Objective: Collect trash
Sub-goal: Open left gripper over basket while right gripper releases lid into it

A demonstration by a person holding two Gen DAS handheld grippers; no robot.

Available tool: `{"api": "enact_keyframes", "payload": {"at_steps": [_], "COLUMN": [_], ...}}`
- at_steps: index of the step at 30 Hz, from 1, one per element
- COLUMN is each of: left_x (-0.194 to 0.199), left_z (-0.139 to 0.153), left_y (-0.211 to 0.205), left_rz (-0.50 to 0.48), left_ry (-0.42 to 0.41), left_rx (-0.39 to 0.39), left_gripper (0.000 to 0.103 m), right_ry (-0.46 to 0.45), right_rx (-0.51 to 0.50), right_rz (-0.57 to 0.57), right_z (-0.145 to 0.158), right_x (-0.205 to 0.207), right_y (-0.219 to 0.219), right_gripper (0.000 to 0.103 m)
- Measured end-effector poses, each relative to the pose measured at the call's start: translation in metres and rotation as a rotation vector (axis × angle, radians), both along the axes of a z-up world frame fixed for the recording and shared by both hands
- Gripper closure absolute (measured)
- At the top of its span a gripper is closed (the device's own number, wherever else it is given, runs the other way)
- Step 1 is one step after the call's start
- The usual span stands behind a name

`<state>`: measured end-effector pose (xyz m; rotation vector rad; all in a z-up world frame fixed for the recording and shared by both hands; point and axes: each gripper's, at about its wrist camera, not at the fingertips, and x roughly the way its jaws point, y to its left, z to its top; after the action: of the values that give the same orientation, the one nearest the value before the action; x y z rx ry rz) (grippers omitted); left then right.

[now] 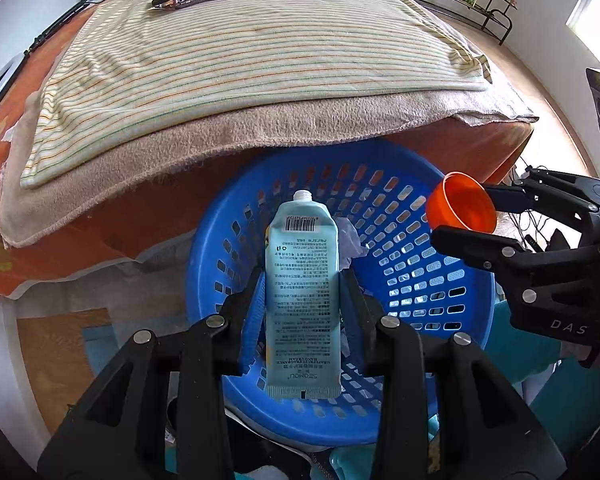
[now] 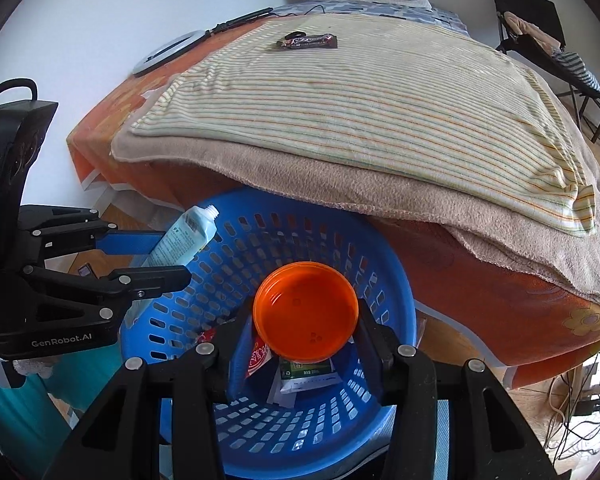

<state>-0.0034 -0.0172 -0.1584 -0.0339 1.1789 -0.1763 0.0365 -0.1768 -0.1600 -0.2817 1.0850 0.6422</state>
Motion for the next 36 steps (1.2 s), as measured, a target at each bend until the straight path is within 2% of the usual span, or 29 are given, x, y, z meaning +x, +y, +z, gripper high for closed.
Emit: {"api": "enact_keyframes", "payload": {"at_steps": [9, 11, 14, 19, 21, 27, 28, 31, 36], "left_x": [0.003, 0.003, 0.004, 0.005, 0.005, 0.004, 0.004, 0.003, 0.003], "left_z": [-0.007, -0.008, -0.007, -0.007, -0.007, -0.008, -0.008, -0.006, -0.001], "left_y": [0.000, 0.001, 0.004, 0.006, 0.006, 0.007, 0.007, 0.009, 0.010], "left_rz": [0.007, 0.015, 0.032, 0.042, 0.046, 0.055, 0.057, 0.064, 0.074], "left_ry": [0.028, 0.034, 0.029, 0.025, 0.026, 0.023, 0.023, 0.012, -0.007], "left_rx": [0.014, 0.014, 0.007, 0.012, 0.017, 0.018, 0.016, 0.002, 0.009], "left_gripper": [0.067, 0.066, 0.049, 0.047, 0.043, 0.042, 0.042, 0.042, 0.042], "right_ry": [0.016, 0.013, 0.005, 0.005, 0.007, 0.003, 0.003, -0.014, -0.041], "right_rx": [-0.018, -0.018, -0.018, -0.024, -0.024, -0.028, -0.028, -0.024, -0.022], "right_rz": [0.001, -0.003, -0.012, -0.023, -0.025, -0.032, -0.033, -0.040, -0.045], "right_z": [-0.006, -0.006, -0.005, -0.005, -0.005, -0.004, -0.004, -0.002, 0.004], "right_x": [0.000, 0.000, 0.000, 0.001, 0.002, 0.002, 0.002, 0.002, 0.002], "right_y": [0.003, 0.003, 0.002, 0.000, 0.000, 0.000, 0.000, 0.000, 0.000], "right_gripper": [0.054, 0.045, 0.034, 0.030, 0.030, 0.030, 0.029, 0.013, 0.012]}}
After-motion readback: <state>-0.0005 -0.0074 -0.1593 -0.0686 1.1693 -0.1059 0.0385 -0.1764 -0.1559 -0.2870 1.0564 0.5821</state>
